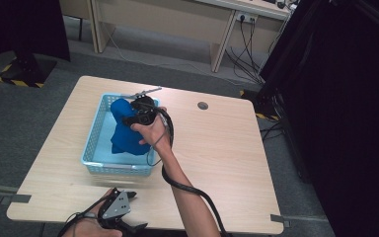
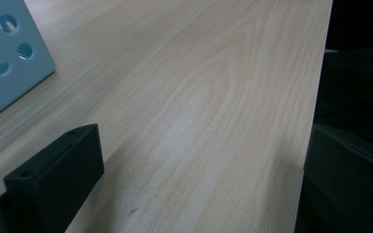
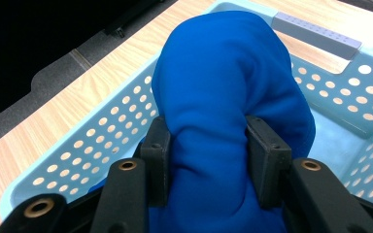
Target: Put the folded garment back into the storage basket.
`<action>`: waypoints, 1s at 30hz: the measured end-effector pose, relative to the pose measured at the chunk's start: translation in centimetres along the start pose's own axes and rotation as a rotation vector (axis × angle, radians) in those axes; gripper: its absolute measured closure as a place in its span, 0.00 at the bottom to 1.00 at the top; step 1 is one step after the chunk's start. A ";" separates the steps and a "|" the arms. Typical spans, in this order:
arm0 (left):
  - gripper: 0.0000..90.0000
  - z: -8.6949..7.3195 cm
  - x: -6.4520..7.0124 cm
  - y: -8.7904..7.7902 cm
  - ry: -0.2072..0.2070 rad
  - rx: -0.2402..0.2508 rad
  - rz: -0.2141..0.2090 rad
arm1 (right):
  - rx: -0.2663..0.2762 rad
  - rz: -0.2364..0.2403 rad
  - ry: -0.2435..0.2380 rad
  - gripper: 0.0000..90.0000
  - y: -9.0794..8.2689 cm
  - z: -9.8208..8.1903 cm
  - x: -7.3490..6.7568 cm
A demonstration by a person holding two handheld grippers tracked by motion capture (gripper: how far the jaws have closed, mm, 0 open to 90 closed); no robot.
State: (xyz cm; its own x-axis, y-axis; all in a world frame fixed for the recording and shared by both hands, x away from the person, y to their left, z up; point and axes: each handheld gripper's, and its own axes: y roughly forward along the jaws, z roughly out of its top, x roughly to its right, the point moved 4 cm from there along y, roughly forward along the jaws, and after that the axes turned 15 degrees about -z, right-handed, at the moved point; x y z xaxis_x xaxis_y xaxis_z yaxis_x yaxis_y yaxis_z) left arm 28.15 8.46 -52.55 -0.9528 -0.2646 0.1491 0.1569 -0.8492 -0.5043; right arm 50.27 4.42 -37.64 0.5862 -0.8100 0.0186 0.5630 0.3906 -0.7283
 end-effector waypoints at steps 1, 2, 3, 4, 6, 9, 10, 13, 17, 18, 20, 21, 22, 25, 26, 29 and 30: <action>0.00 0.0 0.0 0.0 0.000 0.000 0.000 | -0.001 0.000 0.001 0.65 0.1 0.0 0.0; 0.00 0.0 0.0 0.0 0.000 0.000 0.000 | -0.002 -0.001 0.002 0.65 0.2 0.0 0.0; 0.00 0.0 0.0 0.0 0.000 0.000 0.000 | -0.003 -0.003 0.003 0.65 0.3 0.0 0.0; 0.00 0.0 0.0 0.0 0.000 0.000 0.000 | -0.006 -0.003 0.005 0.65 0.4 0.0 -0.1; 0.00 0.0 0.0 0.0 0.000 0.000 0.000 | -0.008 -0.004 0.009 0.65 0.7 0.0 -0.1; 0.00 0.0 0.0 0.0 0.000 0.000 0.000 | -0.012 -0.007 0.012 0.65 1.0 -0.1 -0.2; 0.00 0.0 0.0 0.0 0.000 0.000 0.000 | -0.012 -0.007 0.011 0.65 1.1 -0.1 -0.2; 0.00 0.0 0.0 0.0 0.000 0.000 0.000 | -0.014 -0.006 0.018 0.65 1.5 -0.1 -0.3; 0.00 0.0 0.0 0.0 0.000 0.000 0.000 | -0.022 -0.011 0.020 0.65 2.0 -0.2 -0.4; 0.00 0.0 0.0 0.0 0.000 0.000 -0.001 | -0.024 -0.012 0.022 0.65 2.1 -0.2 -0.3; 0.00 0.0 0.0 0.0 0.000 0.000 -0.001 | -0.027 -0.015 0.032 0.65 2.3 -0.2 -0.3; 0.00 0.0 0.0 0.0 0.000 0.000 -0.001 | -0.027 -0.016 0.033 0.65 2.4 -0.1 -0.3; 0.00 0.0 0.0 0.0 0.000 0.000 -0.001 | -0.028 -0.017 0.037 0.65 2.6 -0.2 -0.3; 0.00 0.0 0.0 0.0 0.000 0.000 -0.001 | -0.032 -0.019 0.041 0.65 2.9 -0.2 -0.4; 0.00 0.0 0.0 0.0 0.000 0.000 -0.001 | -0.031 -0.018 0.042 0.65 3.0 -0.2 -0.4; 0.00 0.0 0.0 0.0 0.000 0.000 -0.001 | -0.037 -0.022 0.047 0.65 3.4 -0.3 -0.4; 0.00 0.0 0.0 0.0 0.000 0.000 -0.001 | -0.041 -0.024 0.050 0.65 3.6 -0.4 -0.4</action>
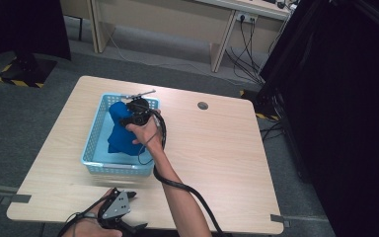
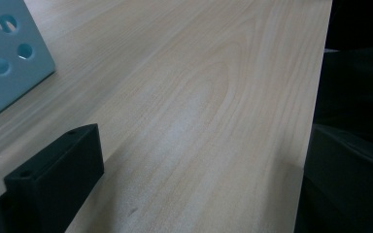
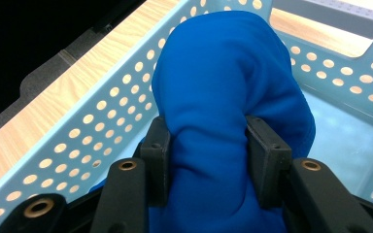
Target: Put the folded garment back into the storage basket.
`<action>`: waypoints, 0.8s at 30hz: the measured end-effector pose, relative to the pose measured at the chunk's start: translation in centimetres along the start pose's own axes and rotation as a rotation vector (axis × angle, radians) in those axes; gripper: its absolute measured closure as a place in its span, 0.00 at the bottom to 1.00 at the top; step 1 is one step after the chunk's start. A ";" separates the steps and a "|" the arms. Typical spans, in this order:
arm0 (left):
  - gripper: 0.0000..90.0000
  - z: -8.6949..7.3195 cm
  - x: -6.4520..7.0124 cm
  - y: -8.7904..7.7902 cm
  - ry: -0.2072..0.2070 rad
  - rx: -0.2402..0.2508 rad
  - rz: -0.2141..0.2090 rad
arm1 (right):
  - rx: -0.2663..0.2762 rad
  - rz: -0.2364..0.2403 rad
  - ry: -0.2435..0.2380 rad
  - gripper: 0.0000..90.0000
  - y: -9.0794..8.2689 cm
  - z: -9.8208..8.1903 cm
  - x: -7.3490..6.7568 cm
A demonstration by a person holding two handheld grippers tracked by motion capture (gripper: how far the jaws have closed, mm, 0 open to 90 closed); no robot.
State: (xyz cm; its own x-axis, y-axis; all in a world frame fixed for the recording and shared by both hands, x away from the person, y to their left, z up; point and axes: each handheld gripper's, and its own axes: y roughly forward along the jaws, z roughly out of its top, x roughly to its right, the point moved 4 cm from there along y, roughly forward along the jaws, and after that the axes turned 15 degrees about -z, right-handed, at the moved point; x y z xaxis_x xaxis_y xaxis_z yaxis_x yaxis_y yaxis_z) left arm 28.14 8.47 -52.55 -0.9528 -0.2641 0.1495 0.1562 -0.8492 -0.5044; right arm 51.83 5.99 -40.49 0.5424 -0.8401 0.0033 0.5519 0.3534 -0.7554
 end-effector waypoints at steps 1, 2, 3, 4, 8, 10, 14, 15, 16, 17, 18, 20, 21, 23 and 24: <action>0.00 0.0 0.0 0.0 0.000 0.000 0.000 | -0.002 -0.001 0.004 0.65 0.1 0.0 0.0; 0.00 0.0 0.0 0.0 0.000 0.000 0.000 | -0.004 -0.001 0.003 0.65 0.3 -0.1 0.0; 0.00 0.0 0.0 0.0 0.000 0.000 0.000 | -0.008 -0.003 0.006 0.65 0.4 -0.1 -0.1; 0.00 0.0 0.0 0.0 0.000 0.000 0.000 | -0.010 -0.005 0.005 0.65 0.6 -0.1 -0.1; 0.00 0.0 0.0 0.0 0.001 0.000 0.000 | -0.025 -0.009 0.002 0.65 1.2 -0.4 -0.3; 0.00 0.0 0.0 0.0 0.001 0.000 0.000 | -0.030 -0.012 -0.004 0.65 1.5 -0.6 -0.3; 0.00 0.0 0.0 0.0 0.001 0.000 0.000 | -0.043 -0.017 0.005 0.65 2.0 -0.9 -0.4; 0.00 0.0 0.0 0.0 0.000 0.000 0.000 | -0.046 -0.017 0.006 0.65 2.1 -0.9 -0.4; 0.00 0.0 0.0 0.0 0.001 0.000 0.000 | -0.048 -0.019 0.008 0.65 2.3 -1.0 -0.4; 0.00 0.0 0.0 0.0 0.001 0.000 0.000 | -0.047 -0.019 0.005 0.65 2.4 -1.1 -0.3; 0.00 0.0 0.0 0.0 0.001 0.000 0.000 | -0.048 -0.019 0.008 0.65 2.5 -1.1 -0.3; 0.00 0.0 0.0 0.0 0.001 0.000 0.000 | -0.053 -0.020 0.012 0.65 2.6 -1.2 -0.4; 0.00 0.0 0.0 0.0 0.001 -0.001 0.000 | -0.054 -0.022 0.009 0.65 2.7 -1.3 -0.3; 0.00 0.0 0.0 0.0 0.001 0.000 0.000 | -0.057 -0.022 0.011 0.65 2.9 -1.3 -0.4; 0.00 0.0 0.0 0.0 0.001 0.000 0.000 | -0.064 -0.023 0.016 0.65 2.9 -1.4 -0.4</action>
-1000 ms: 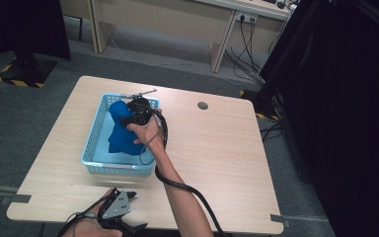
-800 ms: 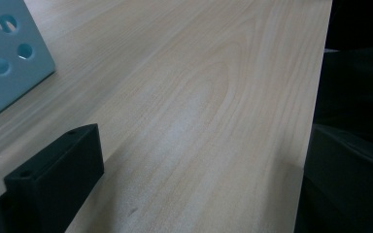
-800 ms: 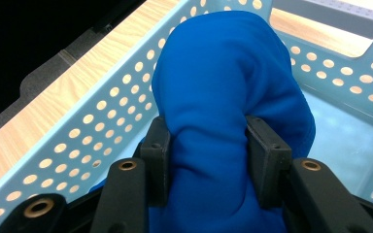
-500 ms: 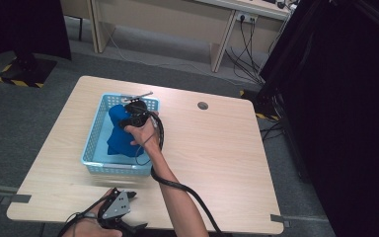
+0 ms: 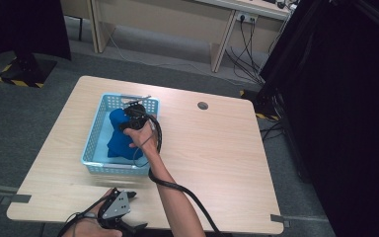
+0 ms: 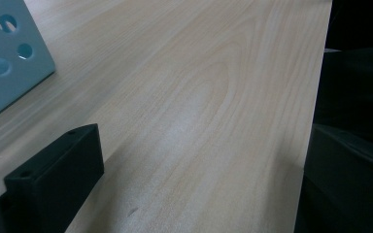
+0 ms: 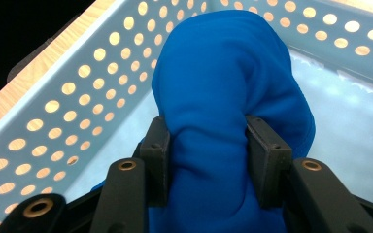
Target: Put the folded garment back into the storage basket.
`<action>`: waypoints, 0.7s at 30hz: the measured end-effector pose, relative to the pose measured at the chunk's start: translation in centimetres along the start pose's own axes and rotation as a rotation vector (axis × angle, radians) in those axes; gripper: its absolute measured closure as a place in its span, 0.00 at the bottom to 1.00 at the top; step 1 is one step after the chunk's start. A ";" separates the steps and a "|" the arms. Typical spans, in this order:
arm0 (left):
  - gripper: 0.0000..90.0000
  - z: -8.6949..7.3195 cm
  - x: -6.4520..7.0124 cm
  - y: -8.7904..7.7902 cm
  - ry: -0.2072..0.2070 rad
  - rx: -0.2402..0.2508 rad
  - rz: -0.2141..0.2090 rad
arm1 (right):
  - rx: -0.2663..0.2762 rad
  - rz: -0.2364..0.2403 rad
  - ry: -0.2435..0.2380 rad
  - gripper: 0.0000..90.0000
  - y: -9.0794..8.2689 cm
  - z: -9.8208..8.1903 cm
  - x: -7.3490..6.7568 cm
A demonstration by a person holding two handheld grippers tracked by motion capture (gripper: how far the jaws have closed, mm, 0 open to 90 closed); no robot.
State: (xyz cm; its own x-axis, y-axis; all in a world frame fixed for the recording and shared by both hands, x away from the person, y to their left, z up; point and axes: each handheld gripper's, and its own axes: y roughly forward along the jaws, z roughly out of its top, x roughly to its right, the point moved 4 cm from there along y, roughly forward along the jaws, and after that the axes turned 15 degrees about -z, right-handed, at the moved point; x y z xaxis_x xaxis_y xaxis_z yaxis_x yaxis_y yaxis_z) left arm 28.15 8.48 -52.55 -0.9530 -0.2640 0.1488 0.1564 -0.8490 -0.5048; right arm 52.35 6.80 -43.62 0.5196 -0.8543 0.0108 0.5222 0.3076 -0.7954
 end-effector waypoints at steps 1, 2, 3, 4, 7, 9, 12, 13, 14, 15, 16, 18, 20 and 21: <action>0.00 0.0 0.0 0.0 0.000 0.000 0.000 | 0.003 0.001 -0.001 0.65 0.1 0.0 0.0; 0.00 0.0 0.0 0.0 0.000 0.000 0.000 | 0.003 -0.001 -0.006 0.65 0.2 -0.1 0.0; 0.00 0.0 0.0 0.0 0.000 0.000 0.000 | 0.001 -0.001 -0.004 0.65 0.3 -0.1 0.0; 0.00 0.0 0.0 0.0 0.000 0.000 0.000 | -0.005 -0.003 0.000 0.65 0.4 -0.2 -0.1; 0.00 0.0 0.0 0.0 0.000 0.000 0.000 | -0.006 -0.009 0.004 0.65 0.7 -0.3 0.0; 0.00 0.0 0.0 0.0 0.000 0.000 0.000 | -0.014 -0.010 0.006 0.65 0.8 -0.4 0.0; 0.00 0.0 0.0 0.0 0.000 0.000 0.000 | -0.017 -0.011 0.008 0.65 1.0 -0.5 0.0; 0.00 0.0 0.0 0.0 0.000 0.000 0.000 | -0.019 -0.011 0.008 0.65 1.0 -0.5 0.0; 0.00 0.0 0.0 0.0 0.000 0.000 0.000 | -0.020 -0.011 0.007 0.65 1.1 -0.5 0.0; 0.00 0.0 0.0 0.0 0.000 0.000 0.000 | -0.019 -0.012 0.004 0.64 1.2 -0.5 0.0; 0.00 0.0 0.0 0.0 0.000 0.000 0.000 | -0.024 -0.012 0.007 0.64 1.3 -0.6 0.0; 0.00 0.0 0.0 0.0 0.001 0.000 0.000 | -0.025 -0.015 0.008 0.63 1.4 -0.7 0.0; 0.00 0.0 0.0 0.0 0.001 0.000 0.001 | -0.028 -0.013 0.006 0.62 1.5 -0.8 0.0; 0.00 0.0 0.0 0.0 0.001 0.000 0.001 | -0.031 -0.016 0.007 0.61 1.5 -0.8 -0.1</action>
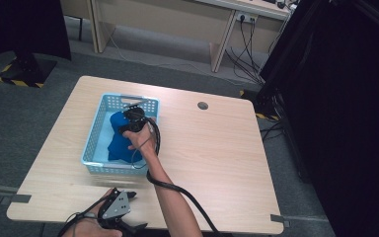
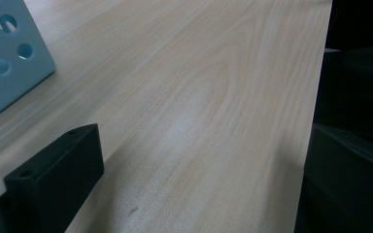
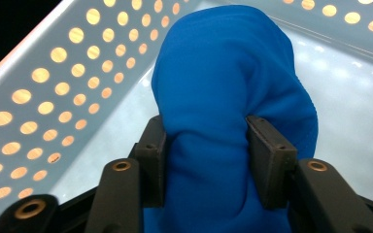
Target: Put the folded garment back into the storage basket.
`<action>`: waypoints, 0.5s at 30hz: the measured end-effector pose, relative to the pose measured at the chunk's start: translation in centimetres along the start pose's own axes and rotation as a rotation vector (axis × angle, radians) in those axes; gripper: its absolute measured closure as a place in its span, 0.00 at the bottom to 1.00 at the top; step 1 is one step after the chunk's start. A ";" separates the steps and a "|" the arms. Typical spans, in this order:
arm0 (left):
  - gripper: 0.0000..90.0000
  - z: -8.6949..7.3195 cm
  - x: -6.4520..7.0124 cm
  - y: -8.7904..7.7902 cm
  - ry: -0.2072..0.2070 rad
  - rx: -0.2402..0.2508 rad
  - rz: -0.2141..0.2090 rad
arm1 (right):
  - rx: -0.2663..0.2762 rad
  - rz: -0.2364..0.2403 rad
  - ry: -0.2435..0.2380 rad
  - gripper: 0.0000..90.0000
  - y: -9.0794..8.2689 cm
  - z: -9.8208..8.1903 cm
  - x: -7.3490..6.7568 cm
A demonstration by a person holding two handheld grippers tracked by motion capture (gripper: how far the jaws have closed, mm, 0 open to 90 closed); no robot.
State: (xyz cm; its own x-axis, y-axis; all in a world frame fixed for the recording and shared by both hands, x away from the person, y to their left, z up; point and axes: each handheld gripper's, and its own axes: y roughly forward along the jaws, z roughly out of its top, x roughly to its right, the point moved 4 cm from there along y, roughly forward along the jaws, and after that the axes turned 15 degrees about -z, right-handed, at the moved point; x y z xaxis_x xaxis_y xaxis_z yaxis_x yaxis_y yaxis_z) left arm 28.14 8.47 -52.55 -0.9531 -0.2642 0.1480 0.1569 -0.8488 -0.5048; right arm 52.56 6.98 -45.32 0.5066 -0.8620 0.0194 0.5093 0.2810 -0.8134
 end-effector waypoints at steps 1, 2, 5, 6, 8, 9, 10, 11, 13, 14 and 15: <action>0.00 0.0 0.0 0.0 0.000 0.000 0.000 | 0.000 -0.006 0.000 0.60 0.0 0.0 0.0; 0.00 0.0 0.0 0.0 0.000 0.000 0.000 | -0.005 -0.008 -0.001 0.60 0.1 -0.1 0.0; 0.00 0.0 0.0 0.0 0.000 0.000 0.000 | -0.014 -0.009 0.003 0.54 0.3 -0.2 -0.1; 0.00 0.0 0.0 0.0 0.000 0.000 0.000 | -0.009 -0.004 0.008 0.52 0.3 -0.2 -0.1; 0.00 0.0 0.0 0.0 0.000 0.000 0.000 | -0.004 -0.001 0.013 0.47 0.2 -0.1 -0.1; 0.00 0.0 0.0 0.0 0.000 0.000 0.000 | -0.004 -0.002 0.011 0.45 0.1 -0.1 -0.1; 0.00 0.0 0.0 0.0 0.000 0.000 0.000 | -0.002 -0.004 0.013 0.44 0.0 -0.1 -0.1; 0.00 0.0 0.0 0.0 0.000 0.000 0.000 | 0.004 -0.007 0.019 0.42 -0.1 0.0 0.0; 0.00 0.0 0.0 0.0 0.000 0.000 0.000 | 0.004 -0.007 0.032 0.39 -0.2 0.1 0.0; 0.00 0.0 0.0 0.0 0.000 0.000 0.000 | 0.008 -0.006 0.025 0.37 -0.3 0.1 0.0; 0.00 0.0 0.0 0.0 0.000 0.000 0.000 | 0.008 -0.005 0.024 0.35 -0.3 0.1 0.0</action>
State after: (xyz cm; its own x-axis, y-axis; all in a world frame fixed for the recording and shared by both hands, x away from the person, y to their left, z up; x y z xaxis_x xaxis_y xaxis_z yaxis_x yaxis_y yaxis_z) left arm 28.14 8.47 -52.55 -0.9530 -0.2643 0.1479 0.1570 -0.8487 -0.5049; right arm 52.47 6.92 -45.02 0.4870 -0.8734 0.0093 0.5177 0.2800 -0.8085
